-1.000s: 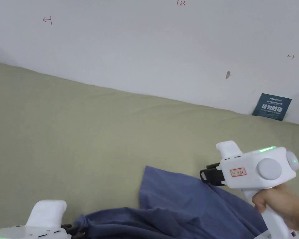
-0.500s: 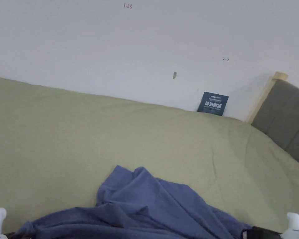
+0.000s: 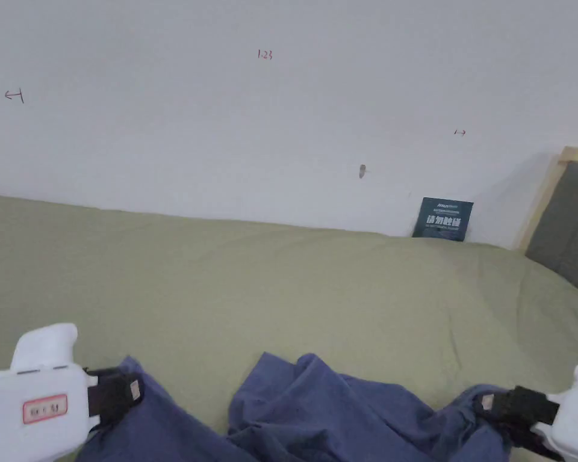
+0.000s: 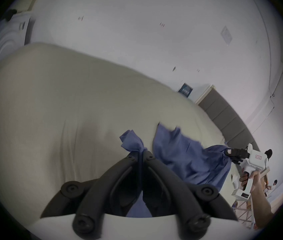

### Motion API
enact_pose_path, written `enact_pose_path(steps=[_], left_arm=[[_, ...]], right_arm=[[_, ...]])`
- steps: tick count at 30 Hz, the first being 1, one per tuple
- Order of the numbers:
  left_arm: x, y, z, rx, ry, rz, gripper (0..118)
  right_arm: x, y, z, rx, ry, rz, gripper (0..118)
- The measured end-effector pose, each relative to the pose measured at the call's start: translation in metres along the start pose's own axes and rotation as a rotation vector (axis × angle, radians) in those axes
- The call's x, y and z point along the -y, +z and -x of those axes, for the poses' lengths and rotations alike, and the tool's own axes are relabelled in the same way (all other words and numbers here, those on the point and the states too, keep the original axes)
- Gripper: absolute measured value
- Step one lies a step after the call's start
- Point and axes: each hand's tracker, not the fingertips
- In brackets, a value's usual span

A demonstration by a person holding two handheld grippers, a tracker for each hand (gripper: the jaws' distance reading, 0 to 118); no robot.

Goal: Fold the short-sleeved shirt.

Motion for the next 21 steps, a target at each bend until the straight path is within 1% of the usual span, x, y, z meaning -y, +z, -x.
enact_pose_path(steps=[1, 3, 5, 7, 9, 12, 13, 16, 17, 18, 19, 20, 21], left_arm=[[-0.017, 0.003, -0.004, 0.015, 0.009, -0.023, 4], [-0.049, 0.007, -0.011, 0.034, -0.008, -0.059, 4], [-0.083, 0.010, -0.019, 0.012, -0.080, -0.103, 4], [-0.119, 0.018, -0.028, -0.003, -0.106, -0.156, 4], [-0.151, 0.028, -0.034, 0.017, -0.088, -0.222, 4], [-0.195, 0.047, -0.046, -0.003, -0.118, -0.300, 4], [-0.206, 0.054, -0.051, -0.018, -0.155, -0.319, 4], [-0.226, 0.076, -0.062, -0.033, -0.232, -0.379, 4], [-0.230, 0.083, -0.064, -0.039, -0.237, -0.402, 4], [-0.232, 0.091, -0.065, -0.026, -0.233, -0.414, 4], [-0.231, 0.097, -0.065, -0.015, -0.243, -0.418, 4], [-0.228, 0.102, -0.065, -0.017, -0.255, -0.421, 4], [-0.222, 0.103, -0.065, -0.031, -0.282, -0.416, 4]], right_arm=[[-0.011, -0.004, 0.016, -0.013, 0.017, -0.019, 10], [-0.027, -0.011, 0.051, -0.050, 0.083, -0.072, 10], [-0.047, -0.017, 0.085, -0.084, 0.140, -0.124, 10], [-0.066, -0.024, 0.115, -0.144, 0.164, -0.191, 10], [-0.083, -0.029, 0.142, -0.180, 0.177, -0.256, 10], [-0.108, -0.039, 0.177, -0.183, 0.189, -0.288, 10], [-0.115, -0.040, 0.189, -0.190, 0.207, -0.300, 10], [-0.129, -0.039, 0.210, -0.202, 0.260, -0.366, 10], [-0.132, -0.037, 0.214, -0.207, 0.250, -0.380, 10], [-0.136, -0.037, 0.215, -0.235, 0.248, -0.387, 10], [-0.136, -0.034, 0.217, -0.243, 0.254, -0.392, 10], [-0.135, -0.033, 0.219, -0.233, 0.282, -0.395, 10], [-0.132, -0.032, 0.219, -0.209, 0.328, -0.389, 10]])
